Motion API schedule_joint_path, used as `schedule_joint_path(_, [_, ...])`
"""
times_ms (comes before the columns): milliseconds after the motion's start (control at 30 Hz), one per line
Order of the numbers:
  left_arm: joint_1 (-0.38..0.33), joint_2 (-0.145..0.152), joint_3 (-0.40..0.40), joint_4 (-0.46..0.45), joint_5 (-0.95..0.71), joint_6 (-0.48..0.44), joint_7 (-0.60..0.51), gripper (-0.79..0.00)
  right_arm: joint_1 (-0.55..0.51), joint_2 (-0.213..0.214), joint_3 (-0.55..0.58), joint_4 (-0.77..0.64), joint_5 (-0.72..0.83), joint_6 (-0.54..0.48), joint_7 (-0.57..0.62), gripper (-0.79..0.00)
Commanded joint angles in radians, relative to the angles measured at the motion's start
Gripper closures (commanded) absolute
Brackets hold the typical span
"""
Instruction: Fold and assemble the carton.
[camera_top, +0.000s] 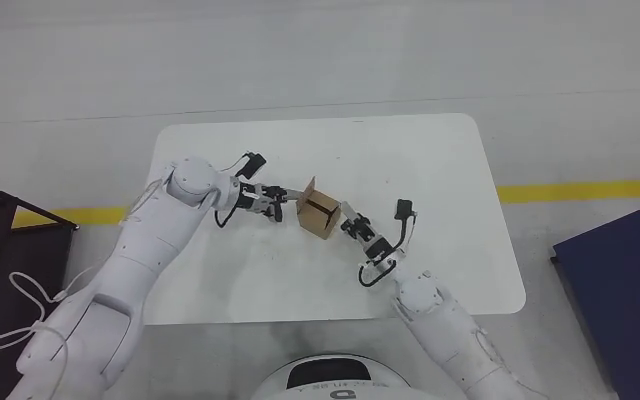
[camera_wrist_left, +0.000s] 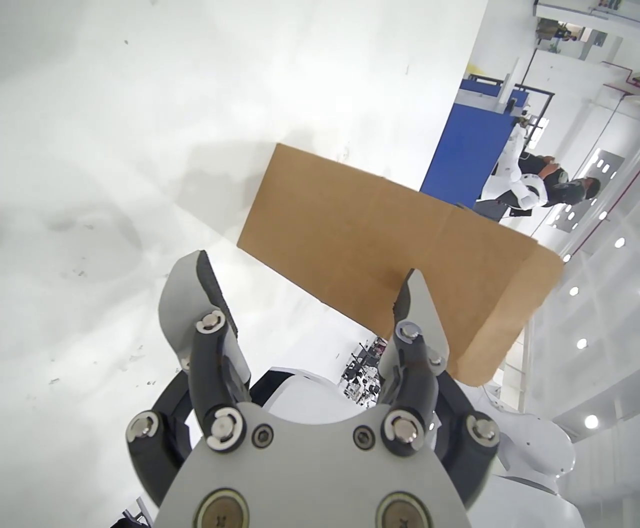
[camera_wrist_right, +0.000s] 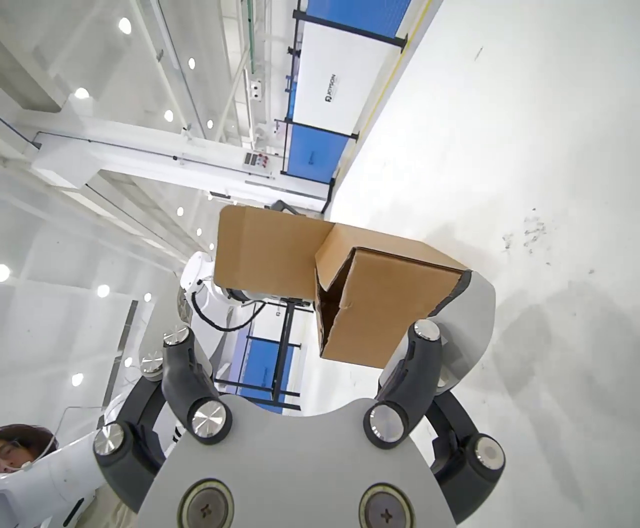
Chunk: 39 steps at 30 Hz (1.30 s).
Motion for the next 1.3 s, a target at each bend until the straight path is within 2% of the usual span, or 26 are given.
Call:
schedule_joint_path(0, [0.001, -0.004, 0.009, -0.007, 0.015, 0.0, 0.013, -0.64, 0.023, -0.005, -0.017, 0.03, 0.03, -0.019, 0.024, -0.785])
schedule_joint_path(200, [0.006, -0.013, 0.028, -0.027, 0.026, 0.003, 0.019, -0.643, 0.062, -0.015, -0.042, 0.079, 0.099, -0.084, 0.086, -0.785])
schedule_joint_path(500, [-0.001, -0.016, 0.037, -0.016, 0.074, 0.032, 0.019, -0.613, 0.074, -0.016, -0.037, 0.087, 0.089, -0.098, 0.094, -0.785])
schedule_joint_path(700, [0.002, -0.018, 0.038, -0.022, 0.083, 0.038, 0.017, -0.585, 0.003, -0.002, 0.018, -0.03, 0.053, -0.143, 0.053, -0.785])
schedule_joint_path(867, [0.005, -0.019, 0.039, -0.023, 0.096, 0.04, 0.016, -0.545, -0.052, 0.004, 0.015, -0.152, 0.052, -0.177, 0.089, -0.785])
schedule_joint_path(1033, [0.01, -0.02, 0.04, -0.029, 0.108, 0.042, 0.017, -0.517, -0.027, -0.001, -0.02, -0.17, 0.056, -0.131, 0.119, -0.785])
schedule_joint_path(1100, [0.011, -0.02, 0.038, -0.031, 0.107, 0.042, 0.017, -0.462, -0.018, -0.004, -0.028, -0.168, 0.045, -0.123, 0.107, -0.785])
schedule_joint_path(1267, [0.016, -0.021, 0.031, -0.036, 0.1, 0.043, 0.019, -0.505, 0.001, -0.008, -0.041, -0.145, 0.065, -0.097, 0.114, -0.785])
